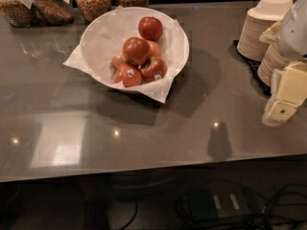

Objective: Pick apple from white bowl

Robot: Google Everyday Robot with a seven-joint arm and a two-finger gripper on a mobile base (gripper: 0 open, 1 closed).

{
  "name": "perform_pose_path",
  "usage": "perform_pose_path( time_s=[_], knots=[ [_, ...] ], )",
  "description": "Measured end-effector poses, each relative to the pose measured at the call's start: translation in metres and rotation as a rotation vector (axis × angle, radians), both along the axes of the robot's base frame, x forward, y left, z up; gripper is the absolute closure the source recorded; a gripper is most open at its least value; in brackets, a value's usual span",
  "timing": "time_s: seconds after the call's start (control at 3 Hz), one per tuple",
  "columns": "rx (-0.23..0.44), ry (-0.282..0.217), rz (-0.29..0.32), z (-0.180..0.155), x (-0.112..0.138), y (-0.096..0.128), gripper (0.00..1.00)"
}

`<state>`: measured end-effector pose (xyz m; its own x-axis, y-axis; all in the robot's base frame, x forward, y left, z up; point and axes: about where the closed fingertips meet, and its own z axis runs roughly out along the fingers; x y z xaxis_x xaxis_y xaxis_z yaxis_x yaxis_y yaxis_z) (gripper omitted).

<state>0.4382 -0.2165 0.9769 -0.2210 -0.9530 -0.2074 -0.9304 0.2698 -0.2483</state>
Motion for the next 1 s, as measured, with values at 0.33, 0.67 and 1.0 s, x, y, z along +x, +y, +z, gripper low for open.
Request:
perform_pose_path(
  time_s=[0.33,0.67,1.0],
  knots=[
    [0.0,0.0,0.0,0.0,0.0,0.0,0.0],
    [0.06,-0.043,0.009,0.004,0.01,0.013,0.0],
    [0.13,-0.076,0.006,0.005,0.021,0.027,0.0]
  ],
)
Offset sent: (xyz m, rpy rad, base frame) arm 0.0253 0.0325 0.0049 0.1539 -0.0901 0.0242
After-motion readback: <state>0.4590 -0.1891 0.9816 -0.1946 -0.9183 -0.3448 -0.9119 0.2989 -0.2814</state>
